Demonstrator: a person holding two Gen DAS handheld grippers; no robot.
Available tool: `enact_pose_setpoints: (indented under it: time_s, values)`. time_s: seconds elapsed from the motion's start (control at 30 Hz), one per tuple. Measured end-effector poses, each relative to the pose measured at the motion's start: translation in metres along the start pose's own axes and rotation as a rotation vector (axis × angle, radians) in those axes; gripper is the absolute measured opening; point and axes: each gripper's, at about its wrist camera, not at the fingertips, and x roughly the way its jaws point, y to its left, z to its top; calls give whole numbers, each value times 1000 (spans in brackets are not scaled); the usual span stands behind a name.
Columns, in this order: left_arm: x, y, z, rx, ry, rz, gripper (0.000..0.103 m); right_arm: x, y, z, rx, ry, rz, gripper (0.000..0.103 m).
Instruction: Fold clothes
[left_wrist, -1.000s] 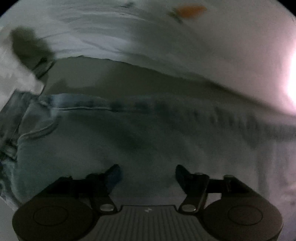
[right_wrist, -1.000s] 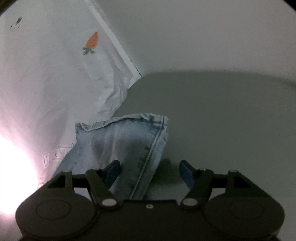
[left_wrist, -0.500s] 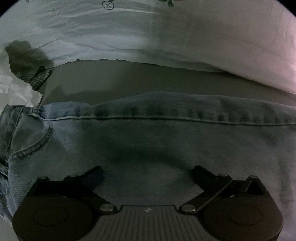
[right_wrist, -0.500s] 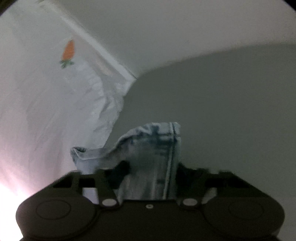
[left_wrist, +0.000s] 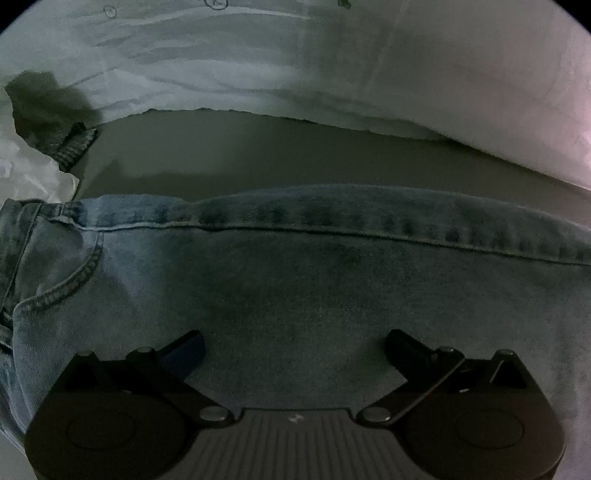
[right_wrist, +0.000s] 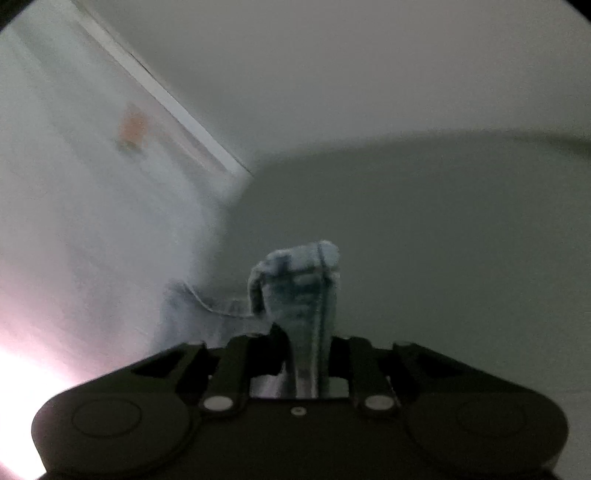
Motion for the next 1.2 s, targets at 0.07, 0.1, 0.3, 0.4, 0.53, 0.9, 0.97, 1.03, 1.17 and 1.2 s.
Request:
enact_pose_setpoints:
  time_s: [0.07, 0.1, 0.3, 0.4, 0.53, 0.9, 0.97, 1.03, 1.17, 1.2]
  values:
    - [-2, 1, -3, 3, -6, -3, 103, -4, -14, -1, 44, 23, 15, 33]
    - [-3, 0, -4, 10, -3, -4, 103, -12, -17, -3, 57, 11, 28, 41]
    - [-16, 3, -11, 76, 27, -7, 103, -41, -24, -29, 70, 83, 134, 52]
    - [-29, 12, -20, 119, 7, 7, 103, -52, -18, -52, 32, 131, 173, 56]
    - [-43, 36, -35, 189, -40, 18, 103, -56, -1, -77, 1, 179, 240, 65]
    - [-66, 77, -57, 305, -145, -27, 103, -84, 24, -139, -21, 249, 306, 65]
    - [-63, 81, -59, 290, -139, -44, 103, -92, 24, -147, -1, 283, 335, 65]
    - [-58, 85, -59, 267, -128, -63, 103, -97, 24, -158, 8, 325, 372, 64]
    - [-44, 91, -60, 224, -103, -93, 103, -89, 36, -191, -53, 421, 347, 64]
    - [-41, 92, -61, 218, -102, -98, 103, -87, 38, -197, -58, 429, 327, 63]
